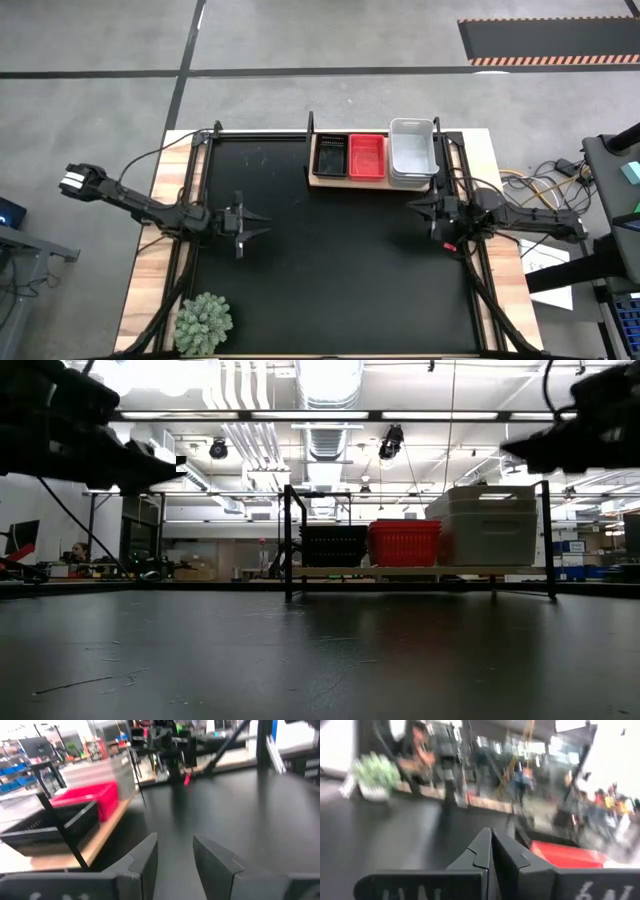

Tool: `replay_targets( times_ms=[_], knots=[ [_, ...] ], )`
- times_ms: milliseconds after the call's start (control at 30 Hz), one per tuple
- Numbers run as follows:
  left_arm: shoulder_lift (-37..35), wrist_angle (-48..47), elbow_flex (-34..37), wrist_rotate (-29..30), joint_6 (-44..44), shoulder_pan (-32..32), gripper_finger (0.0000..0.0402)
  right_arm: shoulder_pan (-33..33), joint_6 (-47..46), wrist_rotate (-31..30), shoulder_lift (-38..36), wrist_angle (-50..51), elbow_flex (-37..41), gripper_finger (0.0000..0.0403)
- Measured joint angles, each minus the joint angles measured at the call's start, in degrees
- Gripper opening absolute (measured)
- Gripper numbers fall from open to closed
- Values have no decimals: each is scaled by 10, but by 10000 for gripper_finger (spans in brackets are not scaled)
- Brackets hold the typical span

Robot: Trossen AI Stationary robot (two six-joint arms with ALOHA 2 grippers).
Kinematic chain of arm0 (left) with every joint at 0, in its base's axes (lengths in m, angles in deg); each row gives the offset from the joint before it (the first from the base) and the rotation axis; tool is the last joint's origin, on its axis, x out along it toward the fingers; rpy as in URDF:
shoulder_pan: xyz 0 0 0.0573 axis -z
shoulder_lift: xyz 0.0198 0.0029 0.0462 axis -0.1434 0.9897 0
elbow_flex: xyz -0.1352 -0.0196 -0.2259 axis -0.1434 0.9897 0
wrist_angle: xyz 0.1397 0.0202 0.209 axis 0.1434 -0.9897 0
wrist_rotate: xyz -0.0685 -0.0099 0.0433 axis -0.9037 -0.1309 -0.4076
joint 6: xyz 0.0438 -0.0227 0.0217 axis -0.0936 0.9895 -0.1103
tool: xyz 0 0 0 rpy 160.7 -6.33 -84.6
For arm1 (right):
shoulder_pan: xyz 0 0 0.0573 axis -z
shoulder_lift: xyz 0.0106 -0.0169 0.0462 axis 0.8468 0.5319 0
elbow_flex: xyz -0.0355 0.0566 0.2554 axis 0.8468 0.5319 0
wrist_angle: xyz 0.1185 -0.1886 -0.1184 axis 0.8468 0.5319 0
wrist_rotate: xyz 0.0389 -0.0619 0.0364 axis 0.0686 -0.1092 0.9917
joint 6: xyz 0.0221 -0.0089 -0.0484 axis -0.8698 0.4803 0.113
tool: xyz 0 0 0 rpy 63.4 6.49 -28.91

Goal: Stack baskets on shelf by color
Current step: Return to Home Position

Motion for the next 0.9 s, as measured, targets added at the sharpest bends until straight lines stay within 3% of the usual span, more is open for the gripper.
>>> replay_targets(
  times_ms=[133,400,900],
  knots=[
    [34,0,0,0,0,0,109,-22,29,-59,12,19,0,9],
    [105,1,0,0,0,0,109,-44,98,-48,0,1,0,9],
    [231,0,-1,0,0,0,109,-57,92,-48,0,2,0,9]
  ],
)
